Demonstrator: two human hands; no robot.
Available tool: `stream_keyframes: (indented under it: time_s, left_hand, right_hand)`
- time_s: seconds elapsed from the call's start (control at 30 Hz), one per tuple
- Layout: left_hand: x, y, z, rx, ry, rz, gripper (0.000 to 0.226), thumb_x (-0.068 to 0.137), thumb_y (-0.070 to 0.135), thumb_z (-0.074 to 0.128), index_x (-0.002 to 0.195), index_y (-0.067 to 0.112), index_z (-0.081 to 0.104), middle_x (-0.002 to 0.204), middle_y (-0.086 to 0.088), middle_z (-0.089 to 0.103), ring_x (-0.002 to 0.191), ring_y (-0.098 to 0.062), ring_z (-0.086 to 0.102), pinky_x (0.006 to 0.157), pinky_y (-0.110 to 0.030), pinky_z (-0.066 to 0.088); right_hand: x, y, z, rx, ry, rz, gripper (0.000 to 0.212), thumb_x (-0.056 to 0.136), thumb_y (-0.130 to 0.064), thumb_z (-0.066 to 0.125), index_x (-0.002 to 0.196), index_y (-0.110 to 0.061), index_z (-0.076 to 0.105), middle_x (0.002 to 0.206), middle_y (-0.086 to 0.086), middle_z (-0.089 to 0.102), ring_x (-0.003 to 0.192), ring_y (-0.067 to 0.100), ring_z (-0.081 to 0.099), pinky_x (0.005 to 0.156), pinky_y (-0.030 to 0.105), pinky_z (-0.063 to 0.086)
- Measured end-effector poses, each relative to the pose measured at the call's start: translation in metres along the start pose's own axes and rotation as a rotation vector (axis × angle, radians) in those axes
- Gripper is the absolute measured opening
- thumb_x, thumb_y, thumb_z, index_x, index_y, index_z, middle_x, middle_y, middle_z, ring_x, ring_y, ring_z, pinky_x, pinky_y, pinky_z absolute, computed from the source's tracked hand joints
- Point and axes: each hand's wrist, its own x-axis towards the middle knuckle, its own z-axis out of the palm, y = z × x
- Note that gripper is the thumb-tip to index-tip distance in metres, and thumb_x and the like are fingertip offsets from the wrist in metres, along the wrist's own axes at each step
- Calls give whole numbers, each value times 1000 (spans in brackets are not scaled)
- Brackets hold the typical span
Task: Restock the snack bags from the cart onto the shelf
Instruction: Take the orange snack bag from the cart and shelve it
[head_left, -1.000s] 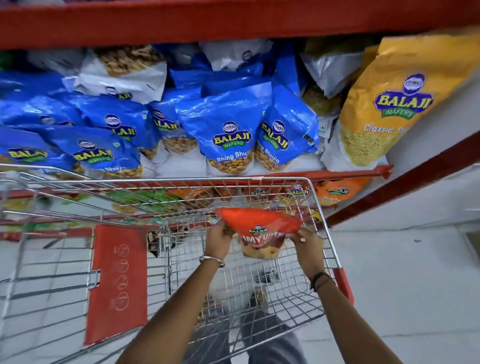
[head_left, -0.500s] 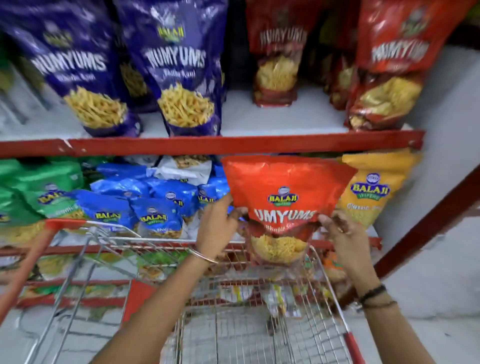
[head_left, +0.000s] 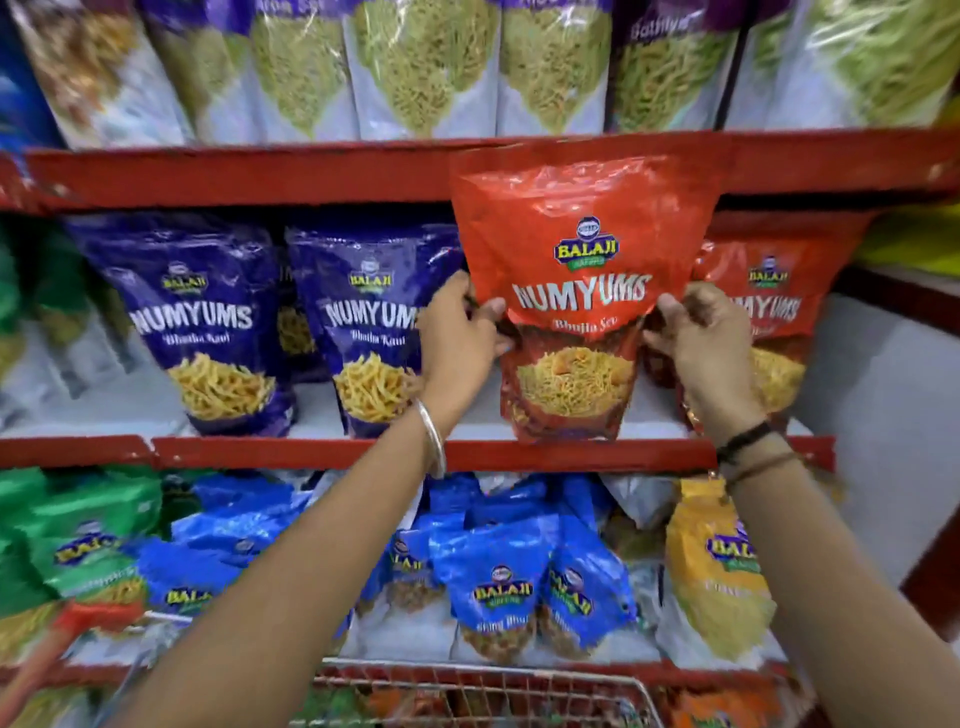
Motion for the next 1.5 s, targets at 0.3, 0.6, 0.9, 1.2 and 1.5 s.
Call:
stream_keyframes:
  time_s: [0.3, 0.6, 0.9, 1.2, 1.5]
  left_hand:
    - [39, -68, 45, -147, 74, -149, 9, 88, 1, 51, 84, 9, 48, 82, 0, 53, 89, -20, 63, 73, -29, 60]
    - [82, -98, 70, -135, 67, -228, 16, 84, 30, 57, 92, 20, 47, 99, -9, 60, 99, -30, 60, 81, -43, 56]
    - [41, -121, 69, -26, -304, -285, 70, 76, 73, 16, 140, 50, 0, 156, 5, 24, 137, -24, 36, 110, -48, 38]
    - [14, -107, 52, -28, -385, -302, 66, 60, 86, 8, 124, 72, -4, 158, 2, 17, 138, -32, 32, 111, -48, 36]
    - [-25, -84, 39, -87, -424, -324, 75, 62, 84, 9, 132, 62, -5, 159, 7, 8, 141, -28, 27, 111, -46, 35]
  right_hand:
    - [44, 91, 21, -8, 89, 58, 8, 91, -12, 50, 85, -10, 54, 85, 4, 58, 83, 11, 60, 74, 20, 58]
    - [84, 126, 37, 98, 14, 214, 8, 93, -13, 46, 95, -13, 54, 93, 2, 56, 86, 9, 54, 70, 16, 54]
    - [50, 126, 36, 33, -309, 591, 73, 85, -66, 16, 140, -22, 32, 134, -5, 43, 128, 17, 38, 109, 42, 30]
    - [22, 108, 18, 21, -219, 591, 85, 75, -76, 21, 133, -19, 45, 141, 8, 48, 127, 27, 47, 106, 51, 40]
    - [-8, 90, -11, 0, -203, 597, 87, 77, -74, 20, 123, -9, 54, 135, 19, 51, 122, 32, 50, 97, 50, 49]
